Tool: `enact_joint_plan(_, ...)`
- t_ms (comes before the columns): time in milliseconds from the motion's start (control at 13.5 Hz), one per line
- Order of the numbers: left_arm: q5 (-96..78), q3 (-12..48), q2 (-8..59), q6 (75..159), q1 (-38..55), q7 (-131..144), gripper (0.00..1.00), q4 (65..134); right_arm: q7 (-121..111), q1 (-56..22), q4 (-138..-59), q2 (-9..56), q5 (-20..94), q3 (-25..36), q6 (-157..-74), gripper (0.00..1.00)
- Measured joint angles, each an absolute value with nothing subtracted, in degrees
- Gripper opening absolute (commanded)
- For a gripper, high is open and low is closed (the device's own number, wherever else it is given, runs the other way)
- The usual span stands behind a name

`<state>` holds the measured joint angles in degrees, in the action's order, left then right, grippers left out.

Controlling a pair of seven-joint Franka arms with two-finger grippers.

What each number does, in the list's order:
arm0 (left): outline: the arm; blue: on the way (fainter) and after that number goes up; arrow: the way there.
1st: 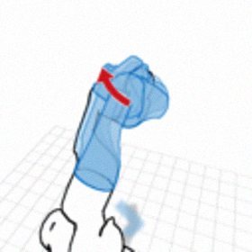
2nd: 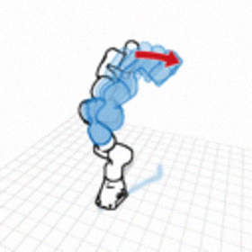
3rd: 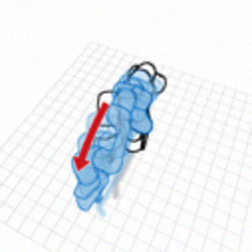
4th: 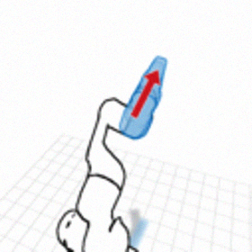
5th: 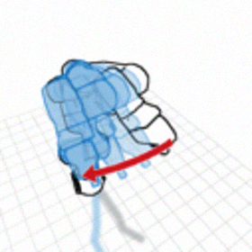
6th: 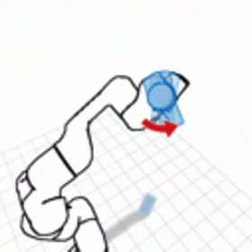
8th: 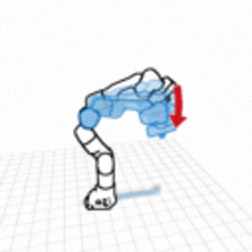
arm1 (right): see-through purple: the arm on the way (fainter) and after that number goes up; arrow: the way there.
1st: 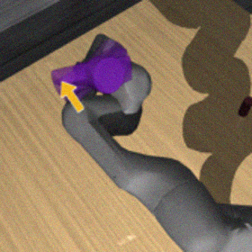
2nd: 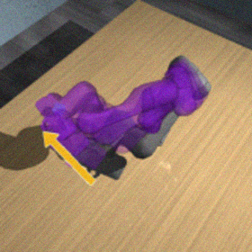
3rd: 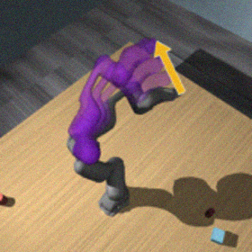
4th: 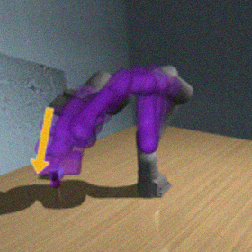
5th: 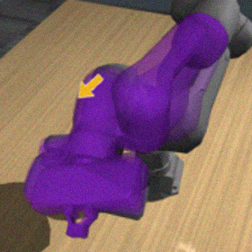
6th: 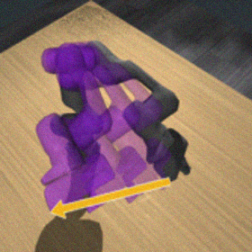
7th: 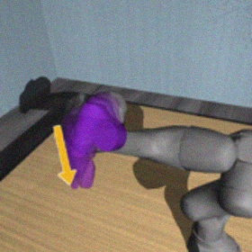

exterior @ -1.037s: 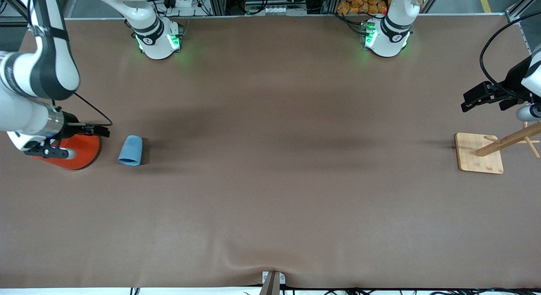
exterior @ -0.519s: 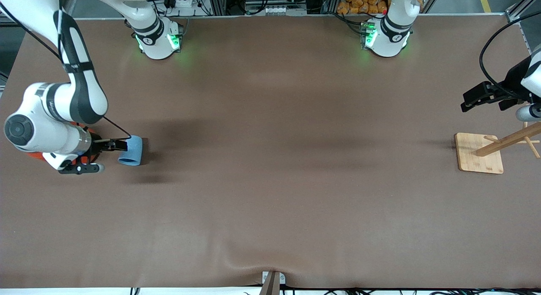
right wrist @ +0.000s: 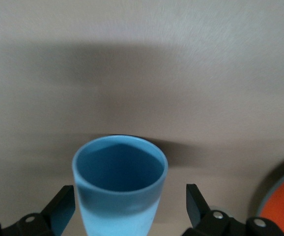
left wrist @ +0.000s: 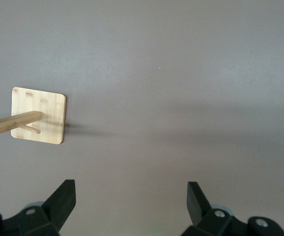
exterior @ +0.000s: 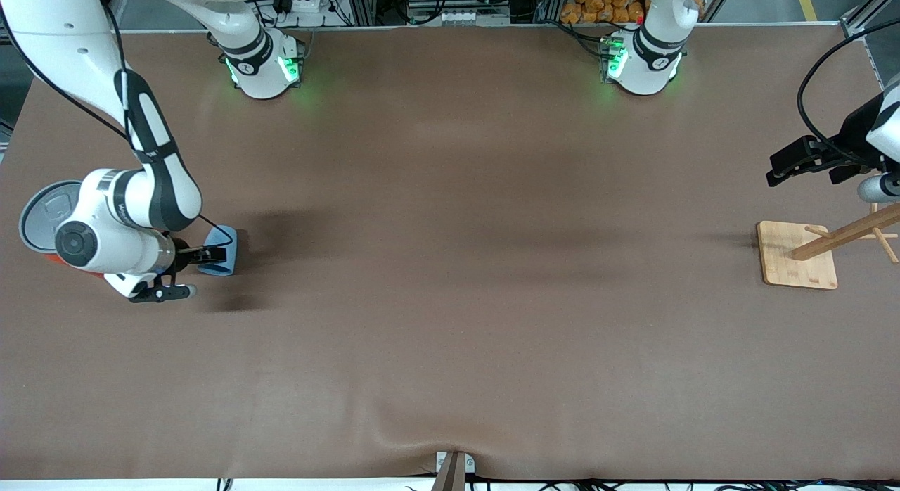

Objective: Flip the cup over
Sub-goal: 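Lower the right gripper over the blue cup and grasp its rim, then lift the blue cup with the right gripper and carry it toward the table middle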

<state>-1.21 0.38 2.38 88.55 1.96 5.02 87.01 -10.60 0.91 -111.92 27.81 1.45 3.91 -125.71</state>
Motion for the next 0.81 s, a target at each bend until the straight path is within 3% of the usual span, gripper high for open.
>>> enact_joint_plan(370,-1.22,0.37,2.38,88.55,1.96,5.02,1.00,87.02,-10.61,0.91,-112.52,30.86,1.45,3.93,-125.71,1.00)
enact_joint_plan(444,-1.22,0.37,2.38,88.55,1.96,5.02,1.00,87.02,-10.61,0.91,-112.53,30.75,1.45,3.94,-125.61,0.95)
enact_joint_plan(593,-1.22,0.37,2.38,88.55,1.96,5.02,1.00,87.02,-10.83,0.91,-112.56,30.77,1.45,3.91,-125.59,0.65)
enact_joint_plan(815,-1.22,0.37,2.38,88.55,1.96,5.02,1.00,87.02,-14.31,0.88,-112.51,30.40,1.45,3.87,-125.35,0.57)
